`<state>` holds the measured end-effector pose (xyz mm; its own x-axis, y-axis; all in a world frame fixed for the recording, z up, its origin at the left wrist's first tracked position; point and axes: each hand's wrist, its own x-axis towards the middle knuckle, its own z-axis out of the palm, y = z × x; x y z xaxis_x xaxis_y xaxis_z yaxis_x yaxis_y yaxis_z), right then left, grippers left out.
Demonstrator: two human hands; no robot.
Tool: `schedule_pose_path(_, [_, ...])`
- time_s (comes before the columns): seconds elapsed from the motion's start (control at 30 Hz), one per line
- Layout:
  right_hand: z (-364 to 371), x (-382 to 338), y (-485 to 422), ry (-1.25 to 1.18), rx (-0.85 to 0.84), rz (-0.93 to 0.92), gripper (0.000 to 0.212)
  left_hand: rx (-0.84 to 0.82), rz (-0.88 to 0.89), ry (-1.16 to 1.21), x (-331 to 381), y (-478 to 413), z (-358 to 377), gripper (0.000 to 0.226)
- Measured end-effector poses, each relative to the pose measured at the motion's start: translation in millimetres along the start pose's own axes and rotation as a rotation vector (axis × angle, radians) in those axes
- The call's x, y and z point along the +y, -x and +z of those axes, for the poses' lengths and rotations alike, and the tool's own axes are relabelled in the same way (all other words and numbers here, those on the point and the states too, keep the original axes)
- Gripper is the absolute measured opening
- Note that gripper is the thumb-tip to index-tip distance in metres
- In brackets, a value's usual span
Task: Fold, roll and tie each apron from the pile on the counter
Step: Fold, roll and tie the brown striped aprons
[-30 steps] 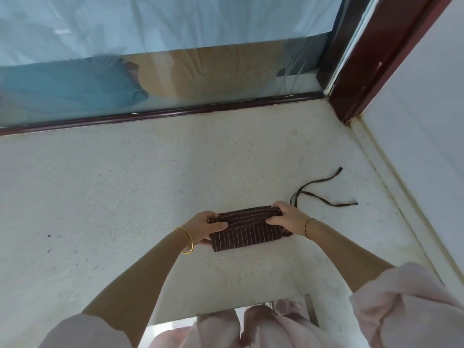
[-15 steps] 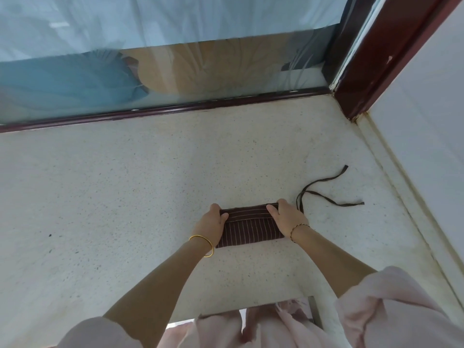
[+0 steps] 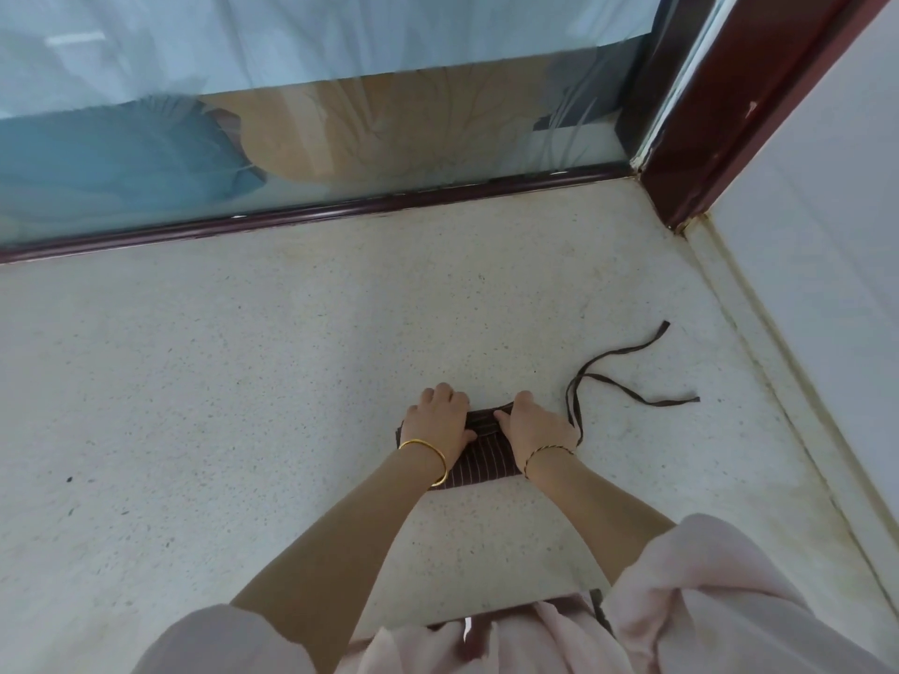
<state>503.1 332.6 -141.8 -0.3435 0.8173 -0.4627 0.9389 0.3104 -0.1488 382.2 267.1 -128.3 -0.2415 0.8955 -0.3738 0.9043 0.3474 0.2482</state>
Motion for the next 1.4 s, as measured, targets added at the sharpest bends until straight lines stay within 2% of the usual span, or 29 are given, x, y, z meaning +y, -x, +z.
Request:
schedule_pose_path(0.13, [-11.0, 9.5, -6.7, 0.026, -0.076, -0.069, 0.04, -0.119, -0.086, -0.026, 6.1, -12.5, -5.7, 0.049])
schedule_pose_path(0.23, [-31.4, 26.6, -11.1, -0.142, -0.088, -0.093, 0.039, -0.169, -0.111, -0.091, 13.0, -15.7, -8.2, 0.048])
schedule_pose_path(0.37, [-45.7, 57.1, -5.4, -0.418, 0.099, -0.057, 0.022, -0.264, -0.117, -0.083, 16.0, -18.3, -13.0, 0.045])
schedule_pose_path(0.47, [-38.8, 66.2, 6.1, -0.485, 0.188, -0.043, 0.013, -0.425, -0.128, 0.069, 14.3, -18.7, -20.9, 0.039])
schedule_pose_path(0.53, [-30.3, 66.5, 12.8, -0.495, 0.22, -0.037, 0.011, -0.473, -0.149, 0.201, 13.1, -15.5, -25.2, 0.039])
schedule_pose_path(0.63, [-25.7, 65.4, 20.7, -0.547, 0.239, -0.02, 0.013, -0.419, -0.206, 0.421, 12.6, -7.7, -31.4, 0.043])
schedule_pose_path(0.73, [-28.0, 63.5, 22.6, -0.473, 0.177, -0.139, 0.03, -0.369, -0.263, 0.615, 8.7, 0.3, -34.8, 0.043])
schedule_pose_path(0.8, [-30.9, 63.1, 22.3, -0.409, 0.154, -0.18, 0.033, -0.348, -0.275, 0.664, 8.4, 6.3, -36.9, 0.039])
schedule_pose_path(0.93, [-41.0, 59.8, 22.9, -0.38, 0.223, -0.151, 0.027, -0.232, -0.297, 0.704, 10.0, 14.1, -41.6, 0.033])
schedule_pose_path(1.07, [-48.7, 52.9, 22.8, -0.273, 0.281, -0.163, 0.009, -0.135, -0.338, 0.811, 14.8, 17.7, -46.4, 0.028])
schedule_pose_path(1.2, [-50.0, 47.0, 28.5, -0.491, 0.285, -0.104, 0.005, -0.022, -0.433, 0.975, 22.1, 20.6, -51.5, 0.026])
schedule_pose_path(1.4, [-39.8, 29.3, 38.6, -0.85, 0.111, -0.107, 0.015, 0.014, -0.391, 1.114, 35.6, 25.0, -61.3, 0.028])
